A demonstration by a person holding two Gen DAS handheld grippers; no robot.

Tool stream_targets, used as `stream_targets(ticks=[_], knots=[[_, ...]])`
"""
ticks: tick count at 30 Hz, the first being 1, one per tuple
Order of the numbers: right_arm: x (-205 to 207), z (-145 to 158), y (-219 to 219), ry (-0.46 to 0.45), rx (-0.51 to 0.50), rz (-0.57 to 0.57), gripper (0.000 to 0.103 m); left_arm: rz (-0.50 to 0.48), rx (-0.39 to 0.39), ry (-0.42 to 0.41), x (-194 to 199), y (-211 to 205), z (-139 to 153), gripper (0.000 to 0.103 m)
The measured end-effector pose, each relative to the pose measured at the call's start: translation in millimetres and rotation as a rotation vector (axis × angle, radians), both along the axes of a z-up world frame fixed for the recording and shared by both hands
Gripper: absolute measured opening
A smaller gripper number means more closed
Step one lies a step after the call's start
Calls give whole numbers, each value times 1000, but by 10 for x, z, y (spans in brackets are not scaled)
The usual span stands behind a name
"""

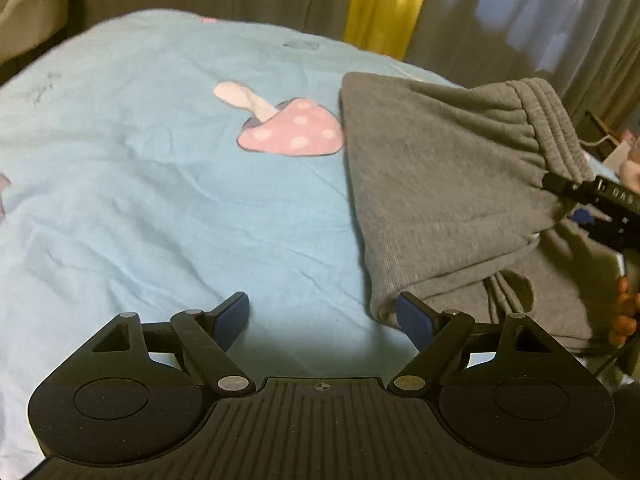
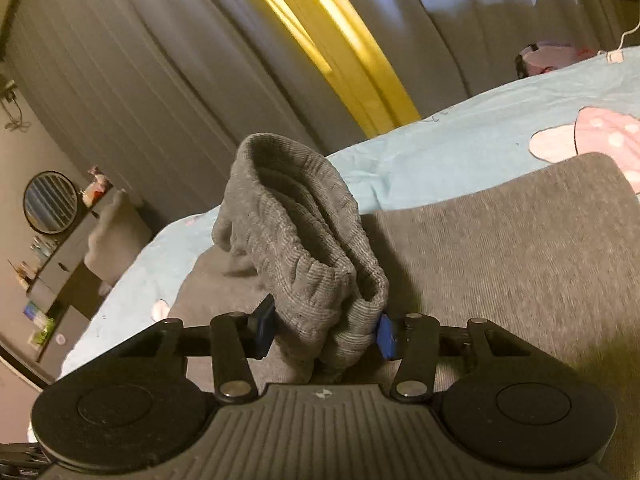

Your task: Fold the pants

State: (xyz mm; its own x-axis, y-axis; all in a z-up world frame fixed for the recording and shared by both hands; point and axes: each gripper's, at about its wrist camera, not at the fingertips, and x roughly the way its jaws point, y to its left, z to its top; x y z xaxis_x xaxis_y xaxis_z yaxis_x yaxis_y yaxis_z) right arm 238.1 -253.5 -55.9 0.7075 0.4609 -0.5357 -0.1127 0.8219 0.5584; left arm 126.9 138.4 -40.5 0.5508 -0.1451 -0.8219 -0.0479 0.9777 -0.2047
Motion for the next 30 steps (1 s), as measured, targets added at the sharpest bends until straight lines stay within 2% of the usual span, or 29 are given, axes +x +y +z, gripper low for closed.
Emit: stream_targets(ticks=[1, 3, 6, 7, 8, 9, 10, 11, 12, 14, 17, 23, 26, 27, 30], knots=[[28, -29, 31, 15, -14, 1, 65, -9, -12, 10, 26, -4, -23, 86], [117, -111, 84, 62, -26, 14, 70, -42, 13, 31, 69, -87, -28, 86], [95, -52, 129, 51, -53, -31, 52, -138, 109, 46, 145, -353, -33, 86], [59, -4, 125, 41, -45, -40, 47, -148, 149, 58, 172, -435, -47, 81], [6, 61, 114, 21, -34, -50, 45, -145, 193, 75, 208, -503, -67, 70], [-53, 118, 109, 1, -32, -54, 44, -141, 216, 92, 241, -539, -89, 64], [-102, 175, 123, -14, -37, -59, 43, -145, 200, 105, 264, -550, -106, 54], [-167, 237, 128, -27, -40, -65, 43, -149, 178, 106, 267, -549, -107, 47], [-210, 278, 117, -34, -37, -69, 43, -146, 166, 103, 260, -545, -102, 44], [-296, 362, 106, -45, -20, -85, 43, -141, 146, 87, 226, -525, -77, 27], [-423, 485, 88, -63, 2, -97, 43, -116, 96, 72, 160, -471, -27, 17], [-682, 802, -50, -131, 21, -135, 43, -87, 88, -11, -38, -532, 208, 16], [-893, 971, -251, -166, 28, -192, 43, -55, 138, -63, -138, -586, 325, 17], [-987, 1015, -351, -182, 25, -213, 43, -50, 145, -79, -159, -593, 356, 20], [-1160, 997, -618, -162, 0, -292, 46, -98, 114, -99, -186, -649, 393, 48]])
